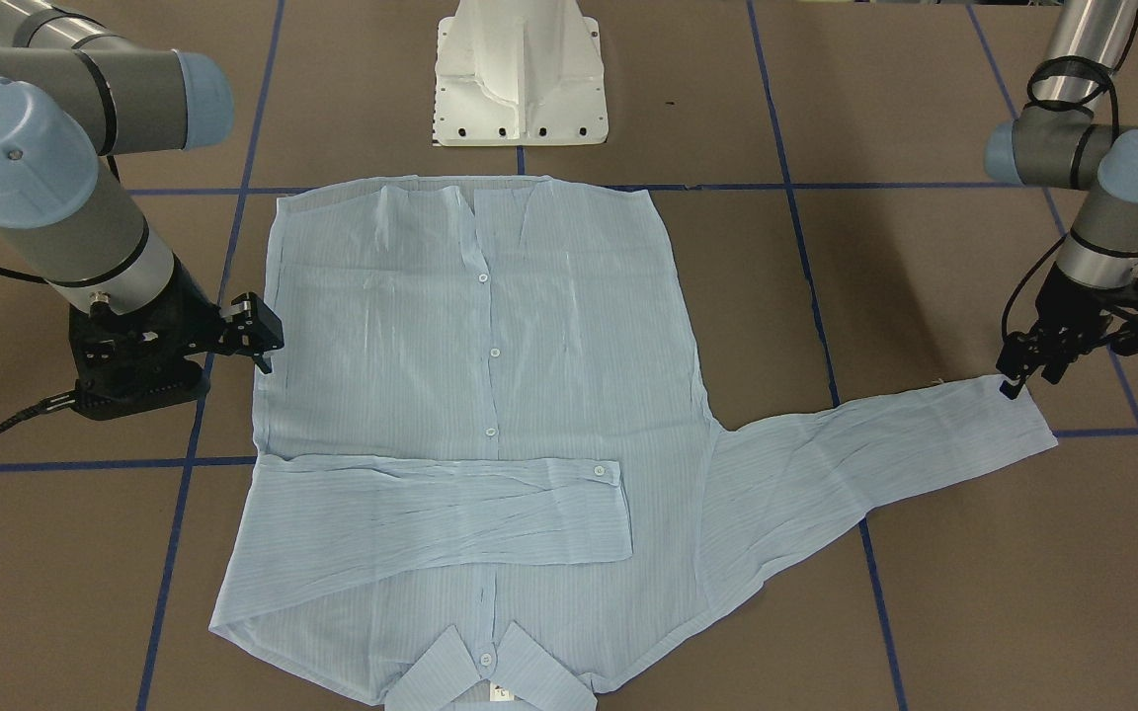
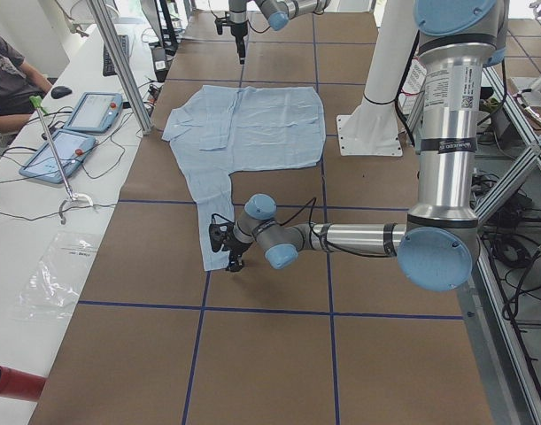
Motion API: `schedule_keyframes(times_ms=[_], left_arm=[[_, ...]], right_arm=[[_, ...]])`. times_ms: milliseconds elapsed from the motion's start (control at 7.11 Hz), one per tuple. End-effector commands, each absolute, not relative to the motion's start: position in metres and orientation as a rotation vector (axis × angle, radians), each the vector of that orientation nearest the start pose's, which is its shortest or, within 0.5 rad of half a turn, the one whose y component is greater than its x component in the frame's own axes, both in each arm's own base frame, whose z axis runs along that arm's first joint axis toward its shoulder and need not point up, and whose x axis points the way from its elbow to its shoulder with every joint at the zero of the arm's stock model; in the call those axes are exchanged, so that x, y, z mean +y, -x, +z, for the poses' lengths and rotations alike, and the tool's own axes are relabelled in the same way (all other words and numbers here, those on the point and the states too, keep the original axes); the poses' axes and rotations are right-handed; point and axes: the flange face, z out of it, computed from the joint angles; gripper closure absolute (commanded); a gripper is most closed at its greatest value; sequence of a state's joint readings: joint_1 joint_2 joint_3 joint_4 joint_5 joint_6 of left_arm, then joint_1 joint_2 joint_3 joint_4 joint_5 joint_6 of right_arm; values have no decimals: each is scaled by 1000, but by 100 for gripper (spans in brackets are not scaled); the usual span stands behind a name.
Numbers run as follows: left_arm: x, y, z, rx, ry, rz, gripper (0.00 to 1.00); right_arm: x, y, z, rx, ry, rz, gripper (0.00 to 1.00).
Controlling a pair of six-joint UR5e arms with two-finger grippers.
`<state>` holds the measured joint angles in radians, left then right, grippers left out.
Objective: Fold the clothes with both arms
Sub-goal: 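Release the sleeve with the right gripper while the left gripper grasps the other cuff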
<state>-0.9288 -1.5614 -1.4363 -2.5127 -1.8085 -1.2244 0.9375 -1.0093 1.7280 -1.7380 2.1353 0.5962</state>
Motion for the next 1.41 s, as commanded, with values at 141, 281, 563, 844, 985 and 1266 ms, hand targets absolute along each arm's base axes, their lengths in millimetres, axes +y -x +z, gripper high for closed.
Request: schedule_keyframes(times_ms=[141, 281, 563, 844, 985, 1266], left_arm=[[-486, -230, 647, 765, -289, -447, 33], [-487, -231, 649, 763, -287, -448, 36], [-487, -231, 650, 762, -286, -448, 51], [-487, -231, 650, 762, -286, -448, 70], [-487, -231, 648, 764, -285, -447, 85], [-488, -232, 637, 777, -302, -434, 100]], right_arm=[[-571, 321, 283, -760, -121, -186, 0], [-571, 321, 283, -760, -121, -186, 0], [-571, 321, 281, -761, -123, -187, 0], [-571, 320, 282, -760, -123, -185, 0], [-571, 320, 282, -760, -123, -185, 0], [-571, 320, 285, -758, -119, -184, 0]])
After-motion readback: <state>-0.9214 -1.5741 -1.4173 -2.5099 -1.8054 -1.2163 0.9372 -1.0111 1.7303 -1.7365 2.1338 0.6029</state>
